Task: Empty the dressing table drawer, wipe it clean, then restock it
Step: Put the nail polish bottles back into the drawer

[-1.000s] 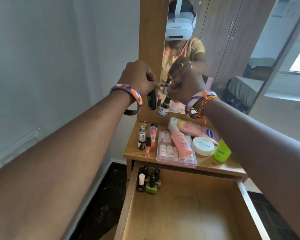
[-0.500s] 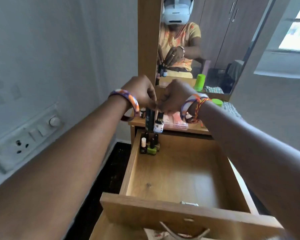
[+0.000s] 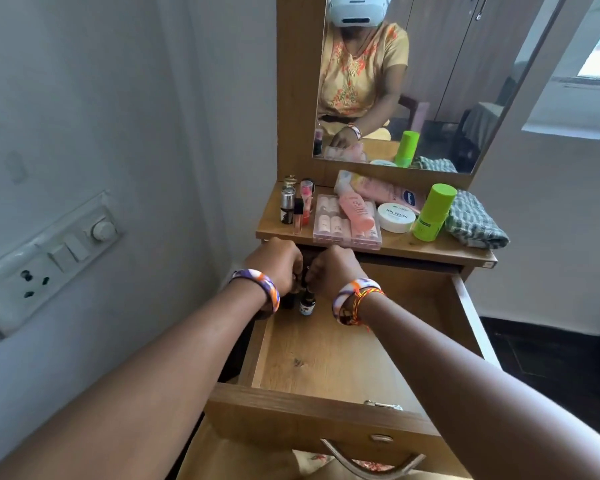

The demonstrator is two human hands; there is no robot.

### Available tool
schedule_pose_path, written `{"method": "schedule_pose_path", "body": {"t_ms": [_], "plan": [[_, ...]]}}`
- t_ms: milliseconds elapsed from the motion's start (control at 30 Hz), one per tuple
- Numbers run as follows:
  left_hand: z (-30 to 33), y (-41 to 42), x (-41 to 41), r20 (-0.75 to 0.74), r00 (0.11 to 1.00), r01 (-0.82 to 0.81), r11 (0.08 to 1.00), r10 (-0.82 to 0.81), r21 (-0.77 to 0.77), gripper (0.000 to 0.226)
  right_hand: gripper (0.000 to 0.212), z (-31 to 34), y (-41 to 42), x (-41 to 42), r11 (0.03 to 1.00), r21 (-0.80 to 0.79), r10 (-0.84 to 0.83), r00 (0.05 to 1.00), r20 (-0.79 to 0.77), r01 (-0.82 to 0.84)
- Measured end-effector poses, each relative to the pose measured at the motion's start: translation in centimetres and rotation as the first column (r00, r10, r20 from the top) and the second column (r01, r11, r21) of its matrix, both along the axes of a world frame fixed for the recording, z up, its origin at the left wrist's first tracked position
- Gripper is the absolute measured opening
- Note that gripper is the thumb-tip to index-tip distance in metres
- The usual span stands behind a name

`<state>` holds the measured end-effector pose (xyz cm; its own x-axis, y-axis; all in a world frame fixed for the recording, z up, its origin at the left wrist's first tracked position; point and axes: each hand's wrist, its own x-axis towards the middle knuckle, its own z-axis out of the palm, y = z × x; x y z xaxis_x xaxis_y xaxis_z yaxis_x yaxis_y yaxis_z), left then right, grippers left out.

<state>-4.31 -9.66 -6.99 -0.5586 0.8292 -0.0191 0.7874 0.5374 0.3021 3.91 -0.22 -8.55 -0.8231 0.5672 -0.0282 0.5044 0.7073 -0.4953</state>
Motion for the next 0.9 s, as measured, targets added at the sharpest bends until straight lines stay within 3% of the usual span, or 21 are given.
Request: {"method": "schedule_pose_path", "body": {"t_ms": [267, 533, 667, 767, 900], "plan": [[-0.6, 0.0, 0.1, -0.079, 0.997, 0.013, 0.998, -0.018, -0.059, 0.015, 0.012, -0.9, -0.4, -0.7, 0.998, -0.055, 0.01, 1.0, 0.018, -0.01], [1.6, -0.2, -0.9, 0.03, 0.997, 0.078, 0.988, -0.075, -0.131, 0.026, 0.018, 0.9, -0.5, -0.3, 0.996, -0.004, 0.094, 0.993, 0.066, -0.094], [6.3, -0.1, -2.9, 0.094, 0.995, 0.039, 0.996, -0.046, 0.082, 0.022, 0.017, 5.6, 0.3, -0.2, 0.983, 0.173, 0.08, 0.992, -0.098, -0.062], [9.2, 0.5, -4.5, 0.052, 0.998, -0.043, 0.959, 0.03, 0.279, 0.016, 0.021, 9.0, 1.8, -1.3, 0.96, 0.28, 0.058, 0.972, -0.228, 0.009], [10.2, 2.1, -6.3, -0.014, 0.997, -0.069, 0.943, 0.078, 0.327, 0.019, 0.026, 10.4, 4.0, -3.7, 0.927, 0.375, 0.097, 0.959, -0.266, 0.01]]}}
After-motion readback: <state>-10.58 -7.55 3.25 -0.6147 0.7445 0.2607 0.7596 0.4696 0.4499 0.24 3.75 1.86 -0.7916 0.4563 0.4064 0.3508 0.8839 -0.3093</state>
